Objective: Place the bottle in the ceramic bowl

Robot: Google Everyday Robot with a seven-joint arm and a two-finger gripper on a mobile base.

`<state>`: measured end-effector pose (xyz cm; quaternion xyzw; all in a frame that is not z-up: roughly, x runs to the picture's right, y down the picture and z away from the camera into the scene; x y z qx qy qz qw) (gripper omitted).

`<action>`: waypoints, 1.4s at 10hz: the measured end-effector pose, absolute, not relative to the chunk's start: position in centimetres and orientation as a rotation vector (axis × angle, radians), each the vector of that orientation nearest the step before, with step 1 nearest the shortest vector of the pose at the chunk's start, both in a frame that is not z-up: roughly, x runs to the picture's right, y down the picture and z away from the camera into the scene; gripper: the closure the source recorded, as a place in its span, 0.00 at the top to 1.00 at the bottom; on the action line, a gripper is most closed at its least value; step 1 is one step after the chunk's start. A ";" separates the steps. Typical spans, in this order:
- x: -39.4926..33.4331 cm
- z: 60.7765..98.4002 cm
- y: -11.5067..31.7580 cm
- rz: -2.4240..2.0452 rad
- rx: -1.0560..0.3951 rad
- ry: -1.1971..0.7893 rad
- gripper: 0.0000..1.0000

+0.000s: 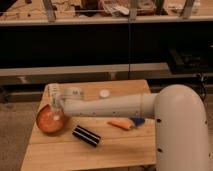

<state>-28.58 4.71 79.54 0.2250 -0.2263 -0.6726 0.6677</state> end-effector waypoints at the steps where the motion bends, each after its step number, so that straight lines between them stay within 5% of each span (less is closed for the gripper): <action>1: -28.6 79.5 4.7 -1.519 0.508 -0.511 0.40; 14: -28.5 79.5 4.8 -1.537 0.519 -0.503 0.40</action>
